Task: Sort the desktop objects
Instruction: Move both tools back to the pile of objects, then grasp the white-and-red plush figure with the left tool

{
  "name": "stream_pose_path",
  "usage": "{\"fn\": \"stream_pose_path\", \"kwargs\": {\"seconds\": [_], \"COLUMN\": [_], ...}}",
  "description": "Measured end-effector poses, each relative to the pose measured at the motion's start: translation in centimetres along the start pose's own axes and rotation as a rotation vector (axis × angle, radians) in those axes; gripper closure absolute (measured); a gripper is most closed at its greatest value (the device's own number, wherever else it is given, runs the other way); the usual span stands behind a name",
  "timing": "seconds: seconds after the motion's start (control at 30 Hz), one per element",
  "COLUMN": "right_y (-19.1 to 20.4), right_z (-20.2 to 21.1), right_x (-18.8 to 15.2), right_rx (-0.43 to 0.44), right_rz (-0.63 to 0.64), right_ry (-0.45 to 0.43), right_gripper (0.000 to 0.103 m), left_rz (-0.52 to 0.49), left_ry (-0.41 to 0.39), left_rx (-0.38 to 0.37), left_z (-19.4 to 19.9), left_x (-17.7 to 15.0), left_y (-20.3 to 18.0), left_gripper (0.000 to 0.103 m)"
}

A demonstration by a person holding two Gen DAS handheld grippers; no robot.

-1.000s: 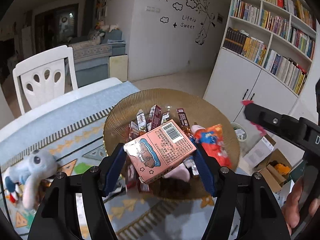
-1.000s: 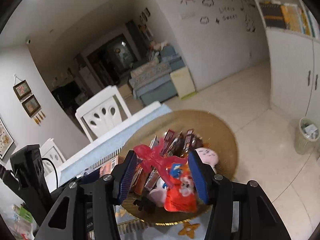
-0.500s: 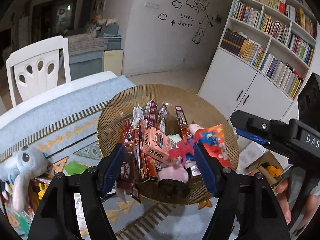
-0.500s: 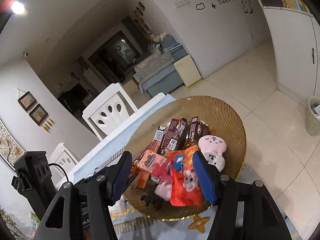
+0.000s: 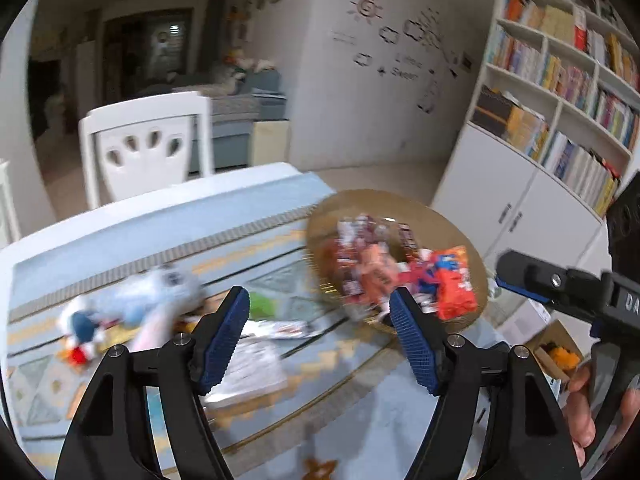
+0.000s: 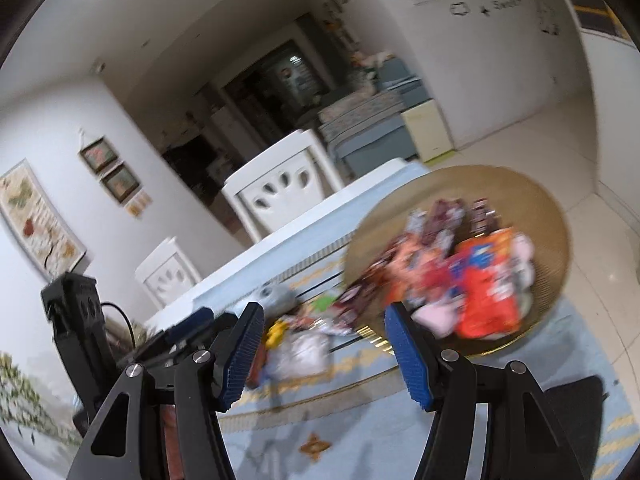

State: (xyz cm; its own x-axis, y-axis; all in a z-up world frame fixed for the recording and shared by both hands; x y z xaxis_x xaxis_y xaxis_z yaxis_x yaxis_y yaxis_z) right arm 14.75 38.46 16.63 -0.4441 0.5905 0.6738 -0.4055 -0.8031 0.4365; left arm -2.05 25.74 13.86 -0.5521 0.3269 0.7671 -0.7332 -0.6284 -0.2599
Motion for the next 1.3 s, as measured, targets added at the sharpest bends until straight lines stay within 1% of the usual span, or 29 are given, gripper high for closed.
{"fn": "stream_pose_path", "kwargs": {"seconds": [0.13, 0.17, 0.2, 0.23, 0.33, 0.4, 0.43, 0.47, 0.57, 0.63, 0.73, 0.83, 0.9, 1.0, 1.1, 1.17, 1.23, 1.3], "right_y": [3.9, 4.7, 5.3, 6.0, 6.9, 7.0, 6.8, 6.7, 6.2, 5.7, 5.1, 4.7, 4.8, 5.1, 5.3, 5.4, 5.3, 5.3], "right_z": [-2.4, -3.1, -4.0, -5.1, -8.5, -10.9, -11.8, -12.5, -14.2, -14.3, -13.9, -13.8, -14.0, -13.9, -13.9, -13.8, -13.8, -13.8], "right_x": [-2.7, -3.4, -4.2, -5.2, -7.9, -9.5, -10.1, -10.6, -11.4, -11.1, -10.8, -10.7, -10.7, -11.0, -11.1, -11.1, -11.1, -11.1], "right_rx": [0.026, 0.033, 0.043, 0.055, 0.074, 0.081, 0.081, 0.078, 0.067, 0.058, 0.043, 0.055, 0.064, 0.07, 0.08, 0.082, 0.081, 0.082], "right_rz": [0.079, 0.093, 0.107, 0.118, 0.129, 0.126, 0.125, 0.126, 0.133, 0.136, 0.132, 0.115, 0.111, 0.123, 0.129, 0.127, 0.125, 0.12], "right_ry": [0.061, 0.077, 0.097, 0.124, 0.19, 0.23, 0.242, 0.256, 0.301, 0.295, 0.266, 0.275, 0.29, 0.295, 0.302, 0.304, 0.304, 0.303], "right_gripper": [0.041, 0.041, 0.041, 0.041, 0.041, 0.041, 0.041, 0.041, 0.041, 0.041, 0.041, 0.041, 0.041, 0.041, 0.041, 0.041, 0.041, 0.041], "left_rz": [0.066, 0.086, 0.097, 0.124, 0.191, 0.258, 0.278, 0.317, 0.399, 0.426, 0.426, 0.409, 0.404, 0.405, 0.408, 0.413, 0.41, 0.413], "left_ry": [-0.027, -0.034, -0.037, -0.041, -0.048, -0.053, -0.052, -0.049, -0.032, -0.015, -0.008, 0.009, -0.001, 0.009, 0.051, 0.047, 0.047, 0.043], "left_rx": [0.068, 0.103, 0.12, 0.152, 0.207, 0.251, 0.26, 0.267, 0.252, 0.253, 0.283, 0.301, 0.305, 0.331, 0.327, 0.323, 0.334, 0.326], "left_z": [3.7, 4.8, 5.2, 6.1, 7.5, 8.1, 8.1, 7.9, 6.5, 4.9, 2.4, 0.4, -0.7, -1.9, -3.4, -3.8, -3.7, -3.5], "left_x": [-1.1, -1.6, -1.8, -2.4, -3.5, -4.5, -4.9, -5.3, -6.2, -6.4, -6.2, -5.7, -5.4, -5.1, -5.5, -5.9, -5.9, -6.1], "left_y": [4.7, 6.5, 7.5, 9.5, 13.7, 17.5, 18.4, 20.1, 23.5, 24.6, 25.9, 26.5, 26.6, 26.9, 27.0, 26.9, 26.8, 26.9], "left_gripper": [0.032, 0.032, 0.032, 0.032, 0.032, 0.032, 0.032, 0.032, 0.032, 0.032, 0.032, 0.032, 0.03, 0.029, 0.028, 0.025, 0.025, 0.025]}}
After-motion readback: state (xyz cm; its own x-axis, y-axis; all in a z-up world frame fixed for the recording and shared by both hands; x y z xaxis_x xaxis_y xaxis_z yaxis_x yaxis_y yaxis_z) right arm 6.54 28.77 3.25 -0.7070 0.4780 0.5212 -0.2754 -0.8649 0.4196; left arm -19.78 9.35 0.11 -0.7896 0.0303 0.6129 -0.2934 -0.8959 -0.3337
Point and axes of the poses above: each gripper's, at about its wrist camera, not at the fingertips, and z roughly against the way its jaws point, y to its left, x to its top, the point moved 1 cm from there along -z, roughly the way its jaws point, and after that the axes turned 7 degrees about -x, right-handed, at the moved point
